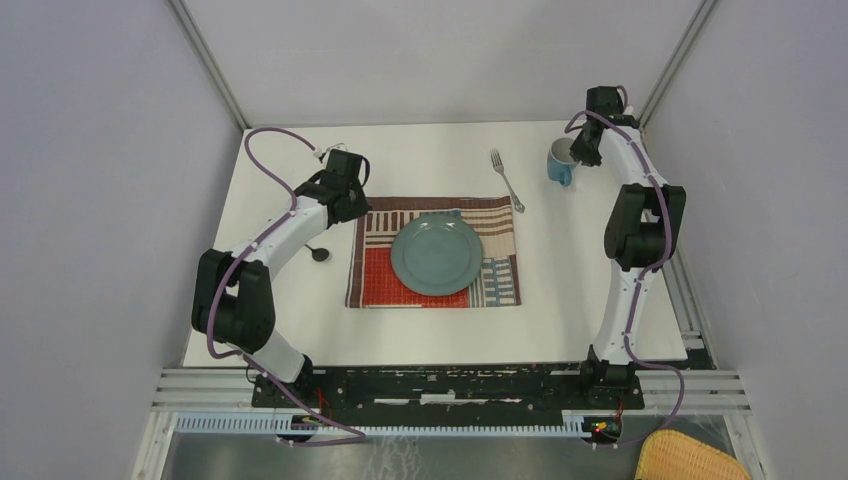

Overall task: Set the dinner table for one person
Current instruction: Pick up the cup at the center of the board, then place the cup on the napkin.

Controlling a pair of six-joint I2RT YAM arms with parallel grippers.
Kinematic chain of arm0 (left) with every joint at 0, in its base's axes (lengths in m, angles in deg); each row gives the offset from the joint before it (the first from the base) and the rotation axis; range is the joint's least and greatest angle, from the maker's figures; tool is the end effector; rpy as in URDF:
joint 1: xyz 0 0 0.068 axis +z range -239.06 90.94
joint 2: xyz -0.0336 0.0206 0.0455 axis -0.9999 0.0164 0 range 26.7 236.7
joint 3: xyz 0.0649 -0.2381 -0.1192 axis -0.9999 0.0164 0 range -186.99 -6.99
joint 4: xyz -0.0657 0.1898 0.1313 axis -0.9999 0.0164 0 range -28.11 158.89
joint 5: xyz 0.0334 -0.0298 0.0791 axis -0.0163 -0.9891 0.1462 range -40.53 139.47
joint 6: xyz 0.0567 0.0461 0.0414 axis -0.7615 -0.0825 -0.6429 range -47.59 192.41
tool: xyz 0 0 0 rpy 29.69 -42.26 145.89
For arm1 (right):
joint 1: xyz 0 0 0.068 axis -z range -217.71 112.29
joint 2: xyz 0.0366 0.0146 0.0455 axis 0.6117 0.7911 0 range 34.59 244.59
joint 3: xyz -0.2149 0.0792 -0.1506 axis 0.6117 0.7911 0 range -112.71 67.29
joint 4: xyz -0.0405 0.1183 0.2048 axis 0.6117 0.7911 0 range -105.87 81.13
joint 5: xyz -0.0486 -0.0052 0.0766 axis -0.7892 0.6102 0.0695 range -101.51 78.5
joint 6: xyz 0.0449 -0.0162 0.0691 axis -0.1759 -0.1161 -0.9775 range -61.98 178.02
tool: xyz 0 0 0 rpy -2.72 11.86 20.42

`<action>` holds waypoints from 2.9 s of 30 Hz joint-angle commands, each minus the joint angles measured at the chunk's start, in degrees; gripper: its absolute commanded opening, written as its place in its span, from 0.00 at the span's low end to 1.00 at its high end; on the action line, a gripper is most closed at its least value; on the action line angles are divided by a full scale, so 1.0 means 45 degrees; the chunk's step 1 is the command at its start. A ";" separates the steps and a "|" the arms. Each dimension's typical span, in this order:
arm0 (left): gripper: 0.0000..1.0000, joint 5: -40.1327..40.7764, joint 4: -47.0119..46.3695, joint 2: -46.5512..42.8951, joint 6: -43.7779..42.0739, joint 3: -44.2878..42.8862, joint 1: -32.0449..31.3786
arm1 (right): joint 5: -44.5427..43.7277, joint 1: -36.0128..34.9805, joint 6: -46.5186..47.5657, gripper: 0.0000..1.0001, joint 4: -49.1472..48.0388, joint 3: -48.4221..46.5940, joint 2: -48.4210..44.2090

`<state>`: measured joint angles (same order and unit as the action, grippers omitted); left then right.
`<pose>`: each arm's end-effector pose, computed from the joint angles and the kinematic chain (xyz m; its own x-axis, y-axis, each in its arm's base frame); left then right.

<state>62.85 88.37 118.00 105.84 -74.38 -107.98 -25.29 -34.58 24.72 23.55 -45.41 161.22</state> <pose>0.3329 -0.0960 0.2315 -0.7052 -0.3249 -0.6302 -0.2549 0.9456 -0.2024 0.4933 -0.0445 0.2146 -0.5625 0.5647 -0.6040 0.6028 0.7800 0.1679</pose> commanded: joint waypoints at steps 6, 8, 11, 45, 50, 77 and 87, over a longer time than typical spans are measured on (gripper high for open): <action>0.10 0.0112 -0.0201 -0.0177 -0.0222 -0.0237 0.0080 | 0.0072 0.0084 0.0036 0.09 -0.0322 -0.0772 0.0488; 0.10 0.0087 -0.0215 -0.0134 -0.0222 -0.0253 0.0073 | 0.0111 0.0084 0.0020 0.06 -0.0305 -0.0811 0.0536; 0.10 0.0067 -0.0220 -0.0082 -0.0216 -0.0287 0.0068 | 0.0184 0.0084 0.0041 0.00 -0.0291 -0.0832 0.0532; 0.10 -0.0843 -0.1269 -0.0304 0.0342 0.0706 0.0078 | 0.0735 -0.1792 0.1032 0.00 0.1550 -0.0095 -0.2912; 0.10 -0.0868 -0.1483 -0.0459 0.0459 0.0947 0.0061 | 0.0641 -0.2502 0.1174 0.00 0.1926 0.0044 -0.3406; 0.10 -0.0768 -0.1521 -0.0814 0.0312 0.1022 0.0092 | 0.0256 -0.5408 0.0730 0.00 0.2462 0.1757 -0.3934; 0.10 -0.0706 -0.1442 -0.0836 0.0228 0.1071 0.0083 | 0.0017 -0.5439 0.0701 0.00 0.2139 0.1771 -0.3287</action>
<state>59.38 82.84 116.85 106.03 -69.36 -107.87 -23.45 -59.08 28.76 37.23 -36.45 147.06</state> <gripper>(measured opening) 0.101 0.061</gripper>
